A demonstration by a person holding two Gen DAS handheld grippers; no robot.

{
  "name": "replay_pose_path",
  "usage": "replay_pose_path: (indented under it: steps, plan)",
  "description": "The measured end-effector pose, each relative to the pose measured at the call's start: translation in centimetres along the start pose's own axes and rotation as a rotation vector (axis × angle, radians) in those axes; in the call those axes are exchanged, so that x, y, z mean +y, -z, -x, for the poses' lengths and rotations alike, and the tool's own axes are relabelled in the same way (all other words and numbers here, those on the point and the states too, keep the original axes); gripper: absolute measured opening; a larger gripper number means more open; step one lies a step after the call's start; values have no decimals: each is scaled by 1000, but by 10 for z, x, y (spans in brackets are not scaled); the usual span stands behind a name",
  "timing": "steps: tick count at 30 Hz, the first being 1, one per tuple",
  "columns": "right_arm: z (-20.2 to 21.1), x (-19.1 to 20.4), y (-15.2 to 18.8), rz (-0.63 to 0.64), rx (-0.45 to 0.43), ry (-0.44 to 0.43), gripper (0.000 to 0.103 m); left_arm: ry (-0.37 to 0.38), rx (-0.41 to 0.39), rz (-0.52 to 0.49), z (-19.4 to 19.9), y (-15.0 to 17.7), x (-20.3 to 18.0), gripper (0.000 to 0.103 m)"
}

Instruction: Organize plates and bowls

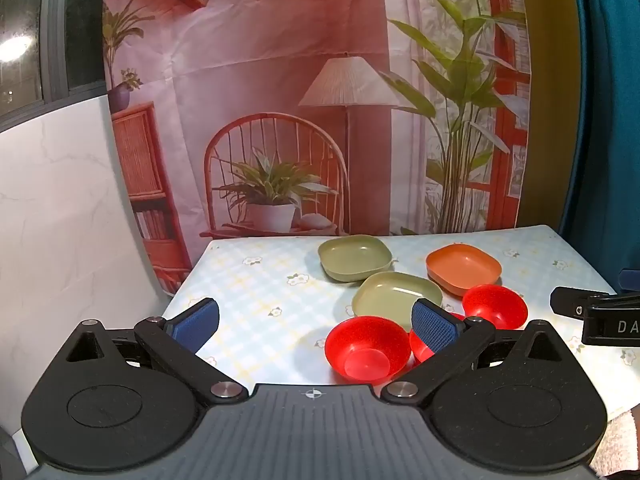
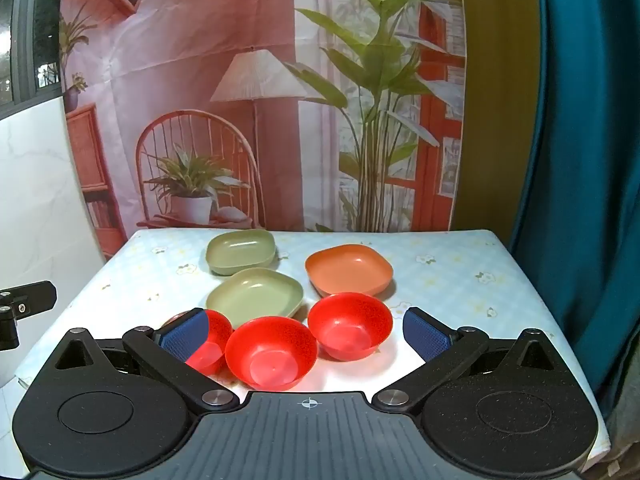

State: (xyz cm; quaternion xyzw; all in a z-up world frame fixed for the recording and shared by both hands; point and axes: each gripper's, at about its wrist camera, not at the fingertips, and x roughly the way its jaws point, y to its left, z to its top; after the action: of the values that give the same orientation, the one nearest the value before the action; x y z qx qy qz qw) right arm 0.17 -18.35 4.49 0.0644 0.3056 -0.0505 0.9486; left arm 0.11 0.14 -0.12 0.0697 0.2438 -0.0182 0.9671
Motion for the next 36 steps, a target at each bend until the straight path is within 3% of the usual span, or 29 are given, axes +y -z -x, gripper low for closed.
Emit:
replay_pose_path:
  steps: [36]
  plan:
    - [0, 1, -1, -2, 3, -1, 103, 3, 4, 4, -2, 2, 4, 103]
